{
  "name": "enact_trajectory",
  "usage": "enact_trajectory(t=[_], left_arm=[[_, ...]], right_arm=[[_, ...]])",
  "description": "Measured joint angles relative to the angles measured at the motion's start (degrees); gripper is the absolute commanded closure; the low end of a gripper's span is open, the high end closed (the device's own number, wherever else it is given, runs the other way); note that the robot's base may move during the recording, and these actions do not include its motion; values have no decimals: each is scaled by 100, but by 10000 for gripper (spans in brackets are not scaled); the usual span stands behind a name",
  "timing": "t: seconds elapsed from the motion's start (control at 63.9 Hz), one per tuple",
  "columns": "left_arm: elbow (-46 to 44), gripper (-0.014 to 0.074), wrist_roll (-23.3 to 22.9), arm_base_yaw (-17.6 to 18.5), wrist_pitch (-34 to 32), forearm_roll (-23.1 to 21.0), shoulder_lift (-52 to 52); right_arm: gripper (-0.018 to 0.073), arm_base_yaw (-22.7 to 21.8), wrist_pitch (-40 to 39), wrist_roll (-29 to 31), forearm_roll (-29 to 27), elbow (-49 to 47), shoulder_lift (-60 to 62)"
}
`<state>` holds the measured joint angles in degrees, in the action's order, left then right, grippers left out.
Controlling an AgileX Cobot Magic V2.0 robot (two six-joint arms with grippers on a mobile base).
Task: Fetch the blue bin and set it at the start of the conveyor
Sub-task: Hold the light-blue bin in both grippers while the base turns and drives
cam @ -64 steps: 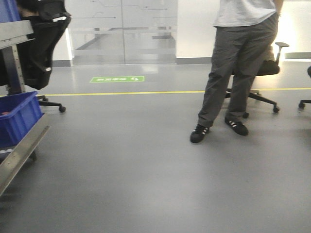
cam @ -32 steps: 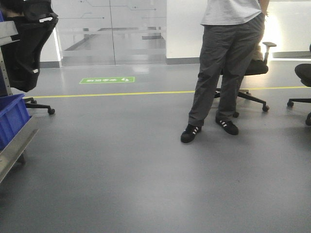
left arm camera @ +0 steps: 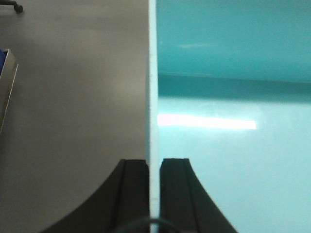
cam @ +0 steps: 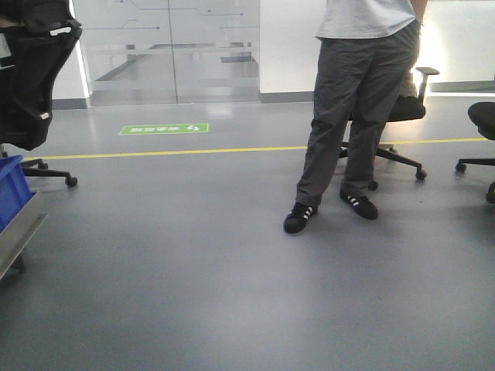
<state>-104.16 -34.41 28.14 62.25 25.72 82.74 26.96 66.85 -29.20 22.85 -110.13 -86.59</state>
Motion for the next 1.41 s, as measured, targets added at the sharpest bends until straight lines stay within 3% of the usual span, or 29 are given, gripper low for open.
enact_trajectory(t=[1.408], left_arm=[[0,707,0,0,0,11,0]], right_arm=[[713,0,0,0,0,0,-7]])
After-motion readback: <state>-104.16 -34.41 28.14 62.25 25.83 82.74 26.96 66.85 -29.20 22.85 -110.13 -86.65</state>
